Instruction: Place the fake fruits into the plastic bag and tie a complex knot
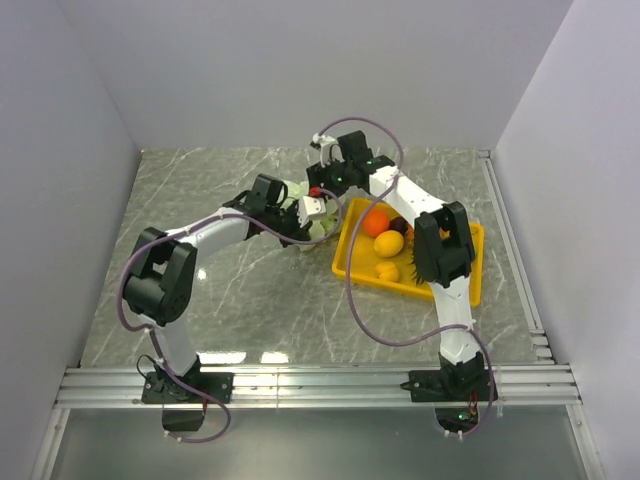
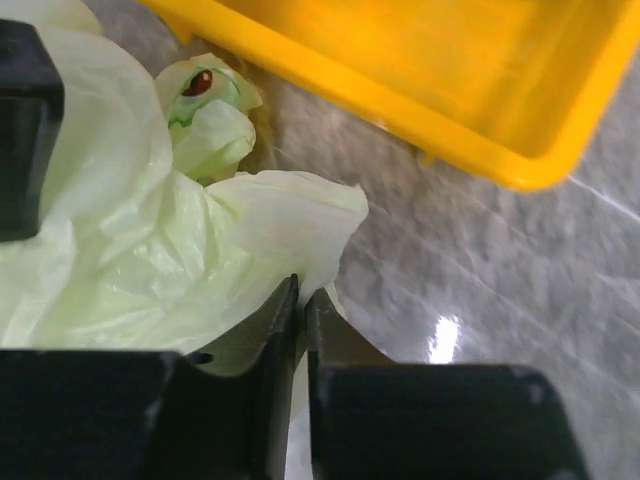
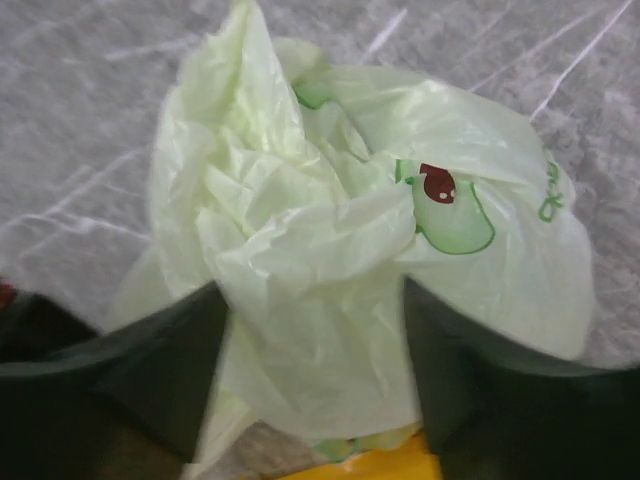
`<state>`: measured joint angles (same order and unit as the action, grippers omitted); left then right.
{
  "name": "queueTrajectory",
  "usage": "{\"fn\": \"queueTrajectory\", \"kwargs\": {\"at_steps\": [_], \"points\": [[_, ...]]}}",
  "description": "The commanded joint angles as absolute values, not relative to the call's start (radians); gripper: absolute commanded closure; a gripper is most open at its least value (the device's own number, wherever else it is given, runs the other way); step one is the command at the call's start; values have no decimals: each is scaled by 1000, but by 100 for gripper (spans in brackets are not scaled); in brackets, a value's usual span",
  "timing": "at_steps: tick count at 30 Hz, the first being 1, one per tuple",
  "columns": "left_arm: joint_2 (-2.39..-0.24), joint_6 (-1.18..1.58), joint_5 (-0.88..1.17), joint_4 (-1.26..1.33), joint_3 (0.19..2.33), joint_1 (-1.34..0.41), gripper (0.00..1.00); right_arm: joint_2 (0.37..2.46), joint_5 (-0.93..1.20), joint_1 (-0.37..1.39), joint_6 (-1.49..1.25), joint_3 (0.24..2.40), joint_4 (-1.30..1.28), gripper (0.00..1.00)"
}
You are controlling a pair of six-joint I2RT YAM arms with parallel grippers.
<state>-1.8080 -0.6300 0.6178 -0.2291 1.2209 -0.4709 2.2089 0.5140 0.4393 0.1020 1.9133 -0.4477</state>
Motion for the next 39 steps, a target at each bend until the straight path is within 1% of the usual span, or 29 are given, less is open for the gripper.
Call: {"fn": "queueTrajectory", "kwargs": {"at_steps": [1, 2, 3, 4, 5, 6, 7, 8, 10, 11, 15, 20, 24, 25, 26, 27, 28, 29, 30, 31, 34, 35, 36, 38, 39], "points": [[-1698, -675, 676, -284, 1194, -459, 88, 2229, 430, 448, 136, 1908, -426, 38], [-1681, -683, 676, -297, 1172, -445, 93, 2226, 420, 451, 137, 1907, -423, 52], [-1658, -704, 680, -314, 1160, -436, 99, 2215, 417, 453, 138, 1907, -423, 61], [-1610, -715, 686, -355, 1149, -425, 99, 2207, 414, 453, 141, 1913, -437, 70], [-1580, -724, 693, -379, 1125, -411, 99, 2200, 411, 451, 140, 1919, -446, 88], [-1550, -751, 707, -411, 1114, -379, 99, 2182, 408, 451, 138, 1928, -459, 97], [-1484, -777, 739, -448, 1102, -359, 100, 2171, 405, 449, 129, 1946, -474, 100], [-1451, -805, 755, -528, 1077, -338, 99, 2158, 416, 446, 121, 1957, -500, 100], [-1344, -911, 784, -609, 1048, -276, 99, 2117, 436, 431, 75, 1980, -531, 100], [-1309, -951, 793, -699, 1013, -229, 100, 2103, 471, 425, 60, 1982, -538, 100], [-1128, -1211, 808, -915, 936, -102, 100, 2019, 537, 416, 15, 1947, -574, 100], [-1013, -1307, 828, -1034, 868, 82, 100, 2003, 572, 388, -29, 1849, -595, 100], [-974, -1389, 828, -1094, 792, 107, 100, 2095, 609, 377, -67, 1871, -589, 100], [-966, -1420, 845, -1133, 776, 107, 97, 2109, 647, 383, -67, 1908, -598, 100], [-959, -1443, 860, -1153, 782, 107, 84, 2124, 659, 393, -63, 1930, -603, 100], [-944, -1427, 912, -1163, 794, 107, 48, 2152, 670, 411, -58, 1953, -613, 100], [-939, -1375, 934, -1122, 810, 106, 38, 2169, 681, 419, -55, 2000, -635, 100], [-934, -1297, 954, -1064, 852, 106, 30, 2183, 696, 423, -66, 2019, -643, 100], [-934, -1100, 960, -998, 874, 106, 11, 2201, 706, 429, -84, 2029, -644, 100], [-937, -1004, 951, -863, 918, 104, 7, 2203, 716, 430, -125, 2016, -625, 100], [-979, -728, 892, -694, 975, 100, 7, 2184, 776, 429, -160, 1936, -586, 100], [-994, -657, 870, -579, 998, 88, 7, 2180, 793, 430, -155, 1916, -575, 100], [-1043, -512, 850, -519, 1008, 84, 7, 2166, 836, 428, -126, 1876, -565, 100], [-1112, -415, 833, -454, 1057, 81, 7, 2142, 841, 431, -103, 1836, -508, 100], [-1190, -329, 836, -398, 1077, 81, 9, 2114, 850, 436, -85, 1816, -479, 100]]}}
